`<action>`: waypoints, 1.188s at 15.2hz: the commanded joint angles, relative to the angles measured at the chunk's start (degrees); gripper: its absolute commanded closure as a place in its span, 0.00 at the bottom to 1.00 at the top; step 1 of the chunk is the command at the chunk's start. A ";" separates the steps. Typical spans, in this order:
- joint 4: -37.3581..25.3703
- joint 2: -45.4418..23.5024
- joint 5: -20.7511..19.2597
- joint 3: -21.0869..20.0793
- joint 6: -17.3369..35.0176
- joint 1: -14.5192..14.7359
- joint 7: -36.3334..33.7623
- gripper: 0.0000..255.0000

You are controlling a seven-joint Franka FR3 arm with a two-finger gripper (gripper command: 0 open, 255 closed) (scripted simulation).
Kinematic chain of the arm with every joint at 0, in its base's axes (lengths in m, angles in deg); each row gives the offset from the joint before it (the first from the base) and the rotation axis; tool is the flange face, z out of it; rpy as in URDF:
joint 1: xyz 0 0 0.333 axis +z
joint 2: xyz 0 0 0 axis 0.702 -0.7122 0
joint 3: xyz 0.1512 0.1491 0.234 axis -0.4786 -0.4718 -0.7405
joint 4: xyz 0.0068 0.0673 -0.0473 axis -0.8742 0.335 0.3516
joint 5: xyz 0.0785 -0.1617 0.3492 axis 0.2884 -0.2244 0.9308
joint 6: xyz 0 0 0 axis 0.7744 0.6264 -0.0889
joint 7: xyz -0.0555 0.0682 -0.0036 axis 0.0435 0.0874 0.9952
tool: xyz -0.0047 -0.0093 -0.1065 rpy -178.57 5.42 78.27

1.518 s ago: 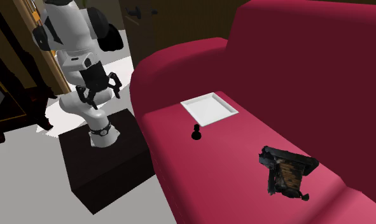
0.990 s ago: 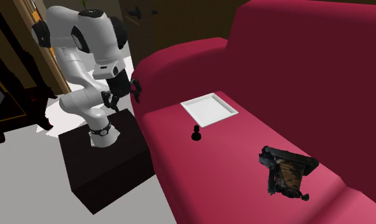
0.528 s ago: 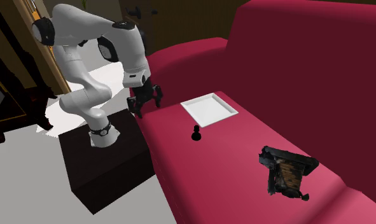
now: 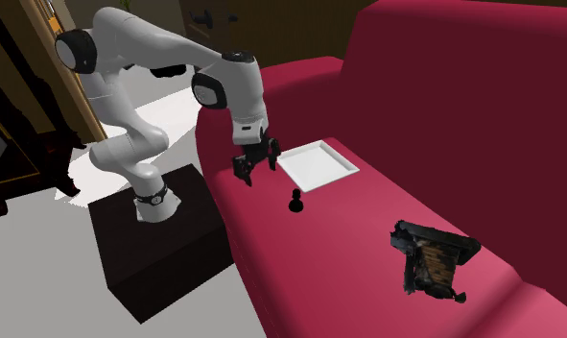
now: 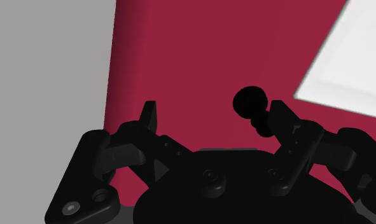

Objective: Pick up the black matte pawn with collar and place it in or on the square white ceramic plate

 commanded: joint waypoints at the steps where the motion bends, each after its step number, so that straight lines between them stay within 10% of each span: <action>1: -3.04 -4.78 -2.05 -1.88 1.43 0.05 -3.28 0.00; 8: -15.61 -21.24 -11.48 -5.19 2.93 3.11 -14.31 0.00; 18: -12.54 -23.69 -13.11 -4.81 8.08 3.74 -15.38 0.00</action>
